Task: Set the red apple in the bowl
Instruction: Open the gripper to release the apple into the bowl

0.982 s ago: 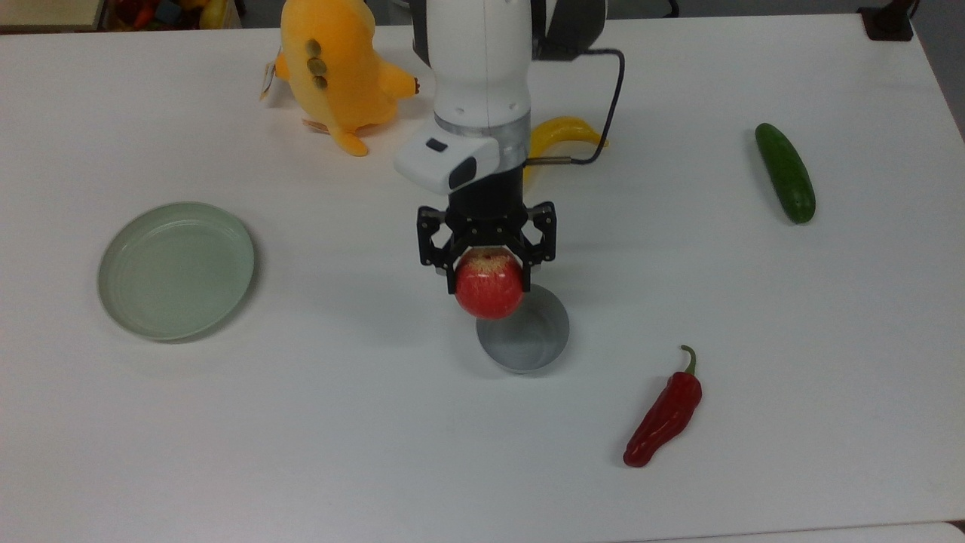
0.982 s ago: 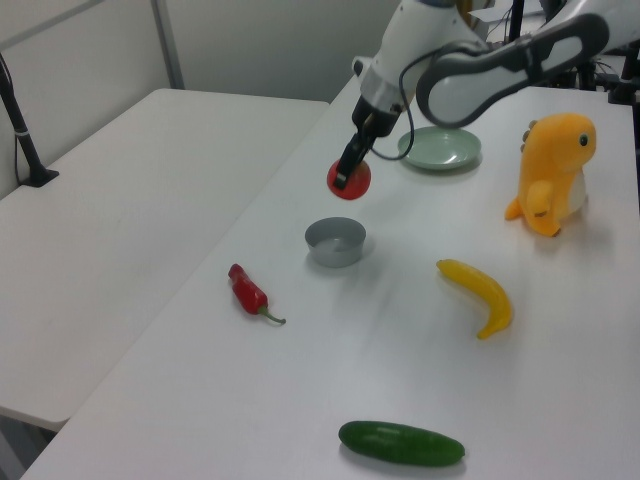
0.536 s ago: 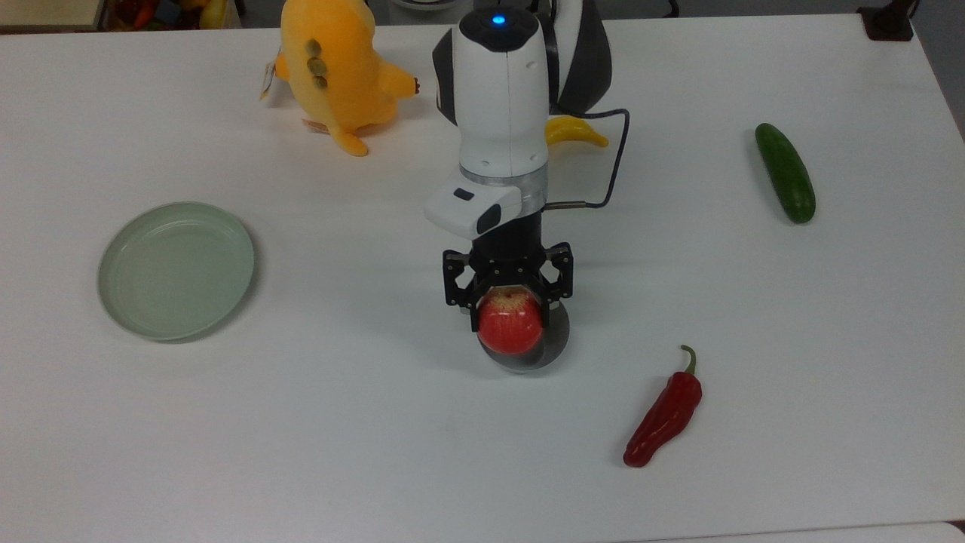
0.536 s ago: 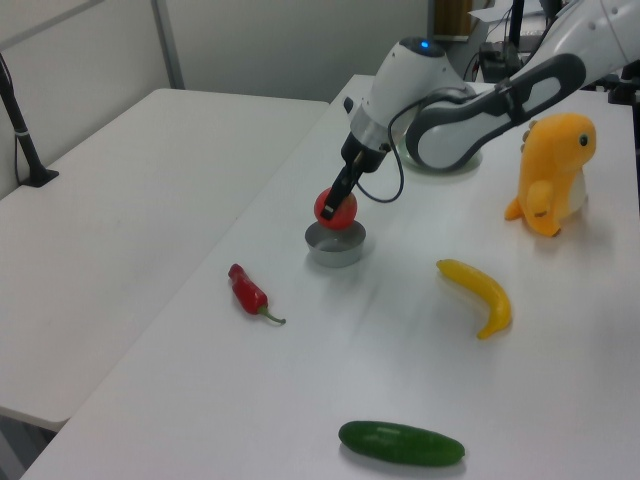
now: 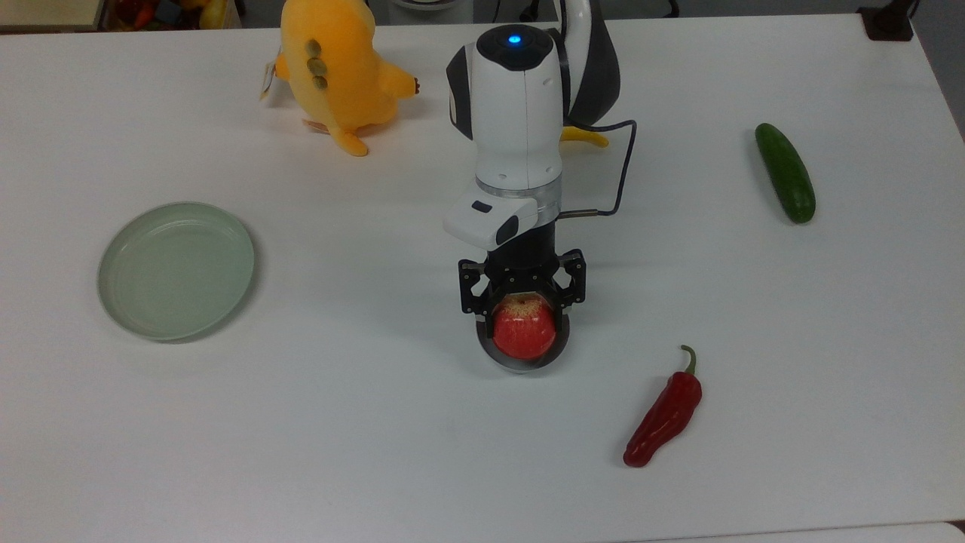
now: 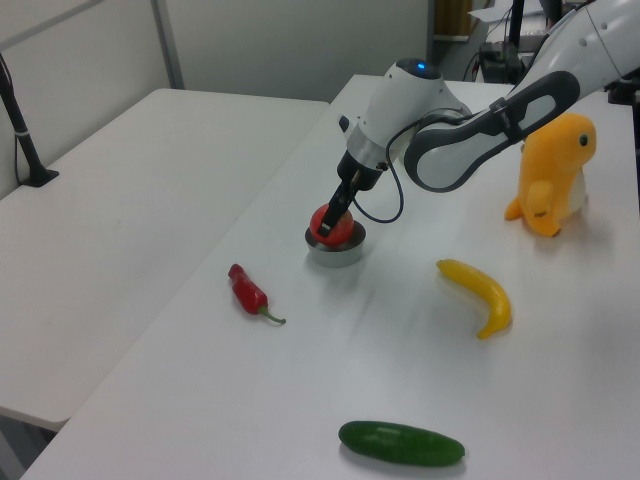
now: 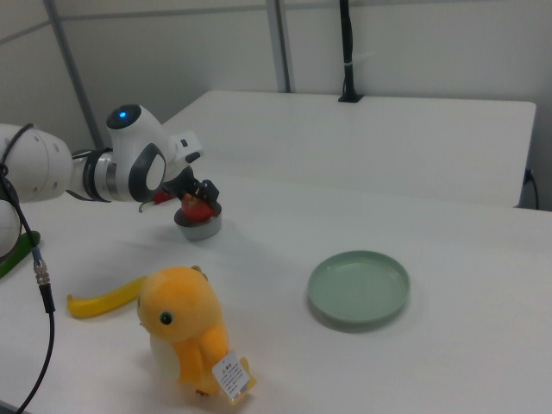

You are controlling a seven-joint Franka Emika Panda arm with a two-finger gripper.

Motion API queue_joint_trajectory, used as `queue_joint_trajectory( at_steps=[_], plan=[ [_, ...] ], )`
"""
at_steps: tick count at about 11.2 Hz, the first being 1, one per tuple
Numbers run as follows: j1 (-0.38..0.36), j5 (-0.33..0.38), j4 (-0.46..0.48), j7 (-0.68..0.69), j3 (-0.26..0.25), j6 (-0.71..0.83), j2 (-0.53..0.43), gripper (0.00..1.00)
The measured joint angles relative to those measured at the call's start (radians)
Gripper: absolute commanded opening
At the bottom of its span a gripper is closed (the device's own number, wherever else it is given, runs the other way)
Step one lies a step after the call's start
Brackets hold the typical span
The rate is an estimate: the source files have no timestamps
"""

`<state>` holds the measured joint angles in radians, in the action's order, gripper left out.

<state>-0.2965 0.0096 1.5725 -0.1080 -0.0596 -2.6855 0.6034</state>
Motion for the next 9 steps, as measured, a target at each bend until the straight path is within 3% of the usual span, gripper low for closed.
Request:
queue_joint_trajectory(
  at_steps=[1,9],
  plan=[
    [0.0,0.0,-0.001,0.0,0.0,0.0,0.0,1.0],
    [0.002,-0.002,-0.014,0.0,0.0,0.0,0.0,1.0]
  ],
)
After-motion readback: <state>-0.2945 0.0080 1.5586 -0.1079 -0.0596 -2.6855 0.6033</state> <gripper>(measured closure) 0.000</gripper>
